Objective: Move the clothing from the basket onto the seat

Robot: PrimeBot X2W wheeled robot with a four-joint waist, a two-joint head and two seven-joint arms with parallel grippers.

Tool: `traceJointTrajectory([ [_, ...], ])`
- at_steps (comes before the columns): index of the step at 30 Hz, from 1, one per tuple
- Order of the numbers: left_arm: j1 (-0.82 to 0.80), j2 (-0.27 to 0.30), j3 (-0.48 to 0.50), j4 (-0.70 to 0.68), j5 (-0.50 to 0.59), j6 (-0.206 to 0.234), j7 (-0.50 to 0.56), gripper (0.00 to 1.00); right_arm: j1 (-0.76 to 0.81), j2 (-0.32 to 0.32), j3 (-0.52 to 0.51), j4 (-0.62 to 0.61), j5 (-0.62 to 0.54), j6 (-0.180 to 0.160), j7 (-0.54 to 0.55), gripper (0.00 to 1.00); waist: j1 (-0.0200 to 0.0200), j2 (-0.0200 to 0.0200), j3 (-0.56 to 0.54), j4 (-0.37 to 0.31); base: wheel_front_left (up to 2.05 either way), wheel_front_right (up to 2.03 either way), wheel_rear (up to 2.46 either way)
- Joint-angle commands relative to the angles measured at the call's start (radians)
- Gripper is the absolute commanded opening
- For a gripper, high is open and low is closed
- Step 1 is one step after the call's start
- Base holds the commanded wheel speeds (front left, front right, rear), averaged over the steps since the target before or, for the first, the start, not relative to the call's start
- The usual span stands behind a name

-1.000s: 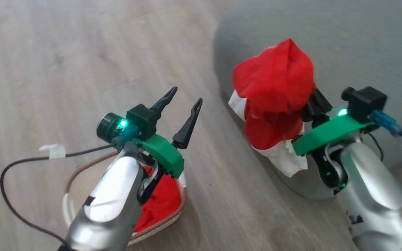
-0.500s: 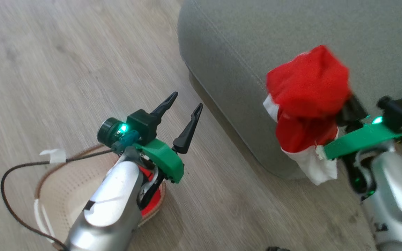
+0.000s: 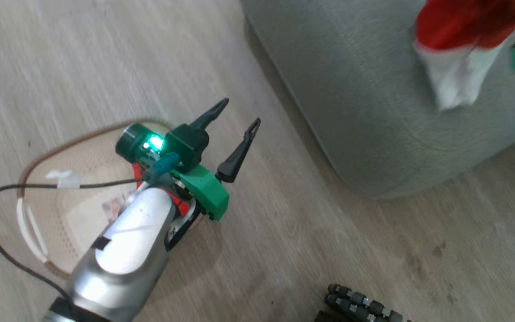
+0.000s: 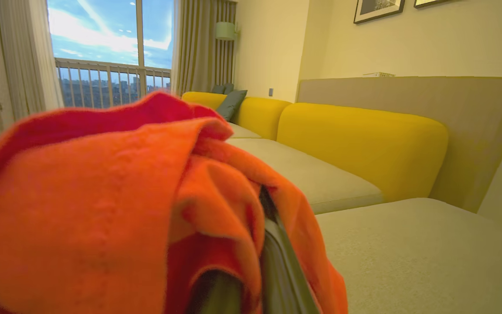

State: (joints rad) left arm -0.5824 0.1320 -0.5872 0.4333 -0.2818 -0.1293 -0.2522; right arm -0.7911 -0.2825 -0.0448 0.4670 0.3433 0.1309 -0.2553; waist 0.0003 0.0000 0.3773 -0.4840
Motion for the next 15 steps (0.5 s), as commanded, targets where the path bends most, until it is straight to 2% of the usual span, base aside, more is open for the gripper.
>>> traceJointTrajectory([
  [1,-0.038,0.02,0.019,-0.038,-0.007,-0.001,-0.01,1.0,-0.053,-0.032,-0.018,-0.013,-0.009,0.0,-0.006,0.0,-0.0003,0.0,0.061,0.053,0.0,0.0,0.0],
  [7,-0.083,0.047,-0.008,-0.053,-0.011,-0.001,-0.01,1.0,-0.237,-0.108,-0.168,0.122,-0.042,0.0,-0.006,0.0,-0.0003,0.0,0.156,0.124,0.0,0.0,0.0],
  [9,-0.094,0.054,-0.013,-0.06,-0.011,-0.001,-0.01,1.0,-0.297,-0.142,-0.218,0.164,-0.065,0.0,-0.006,0.0,-0.0003,0.0,0.186,0.147,0.0,0.0,0.0],
  [10,-0.104,0.058,-0.021,-0.066,-0.011,-0.001,-0.01,1.0,-0.353,-0.182,-0.261,0.212,-0.094,0.0,-0.003,0.0,-0.0003,0.0,0.219,0.172,0.0,0.0,0.0],
  [15,-0.128,0.072,-0.042,-0.079,-0.012,-0.001,-0.01,1.0,-0.495,-0.258,-0.406,0.303,-0.163,0.0,0.021,0.0,-0.0003,0.0,0.289,0.221,0.0,0.0,0.0],
])
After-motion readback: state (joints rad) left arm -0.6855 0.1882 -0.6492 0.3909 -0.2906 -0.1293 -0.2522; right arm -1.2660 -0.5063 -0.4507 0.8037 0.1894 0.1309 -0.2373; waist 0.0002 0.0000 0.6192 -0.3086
